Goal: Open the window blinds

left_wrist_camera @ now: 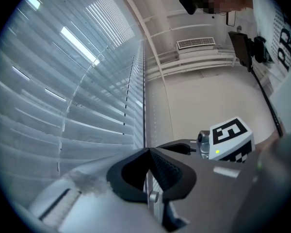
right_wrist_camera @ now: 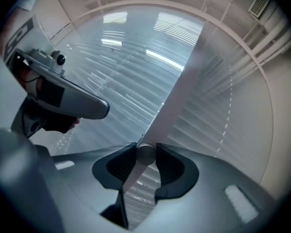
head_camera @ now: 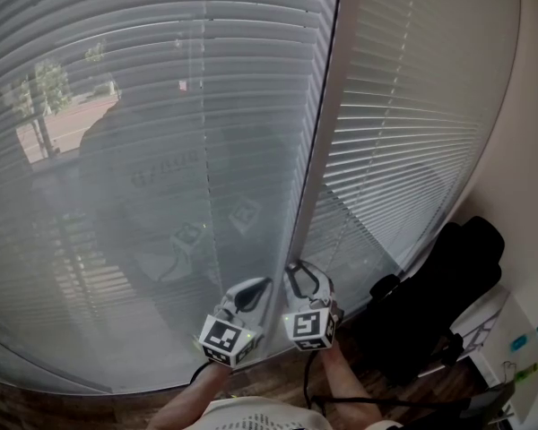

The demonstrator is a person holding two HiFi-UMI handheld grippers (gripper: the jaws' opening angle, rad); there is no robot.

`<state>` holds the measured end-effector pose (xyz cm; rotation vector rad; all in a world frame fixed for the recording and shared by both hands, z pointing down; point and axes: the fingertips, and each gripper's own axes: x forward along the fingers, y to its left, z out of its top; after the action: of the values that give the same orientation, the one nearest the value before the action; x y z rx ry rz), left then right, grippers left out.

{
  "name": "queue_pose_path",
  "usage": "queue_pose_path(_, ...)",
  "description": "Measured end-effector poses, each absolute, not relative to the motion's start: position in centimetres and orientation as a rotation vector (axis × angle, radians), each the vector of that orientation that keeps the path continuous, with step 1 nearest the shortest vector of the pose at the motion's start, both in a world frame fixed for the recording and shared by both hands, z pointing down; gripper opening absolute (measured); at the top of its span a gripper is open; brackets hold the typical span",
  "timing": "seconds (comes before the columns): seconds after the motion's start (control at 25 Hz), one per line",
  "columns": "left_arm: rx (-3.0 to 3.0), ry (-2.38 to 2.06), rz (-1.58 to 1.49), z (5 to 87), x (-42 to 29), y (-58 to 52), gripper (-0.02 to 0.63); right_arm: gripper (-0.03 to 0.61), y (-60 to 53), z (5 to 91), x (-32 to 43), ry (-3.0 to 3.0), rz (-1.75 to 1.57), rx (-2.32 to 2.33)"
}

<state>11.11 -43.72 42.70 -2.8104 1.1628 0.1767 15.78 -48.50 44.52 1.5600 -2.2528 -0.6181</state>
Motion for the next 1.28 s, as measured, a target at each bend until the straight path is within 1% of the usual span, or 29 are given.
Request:
queue_pose_path(0.2, -2.807, 1.165, 0.181, 42.6, 11.1, -43.7, -0.008, 0.133, -48.5, 44.5, 16.0, -2.295, -0.542, 1.6)
queue_pose_path(0.8, -2.809, 1.154, 0.179, 42.6, 11.0, -43.8, -0.008, 0.133, -48.9, 44.7, 16.9, -2.494, -0.161, 1.752)
queue_pose_path(1.28, -2.811, 1.15, 0.178, 42.4, 10.9, -43.4, -0.008, 0.133, -49.1, 45.4, 17.2, -2.642, 0.205, 1.831)
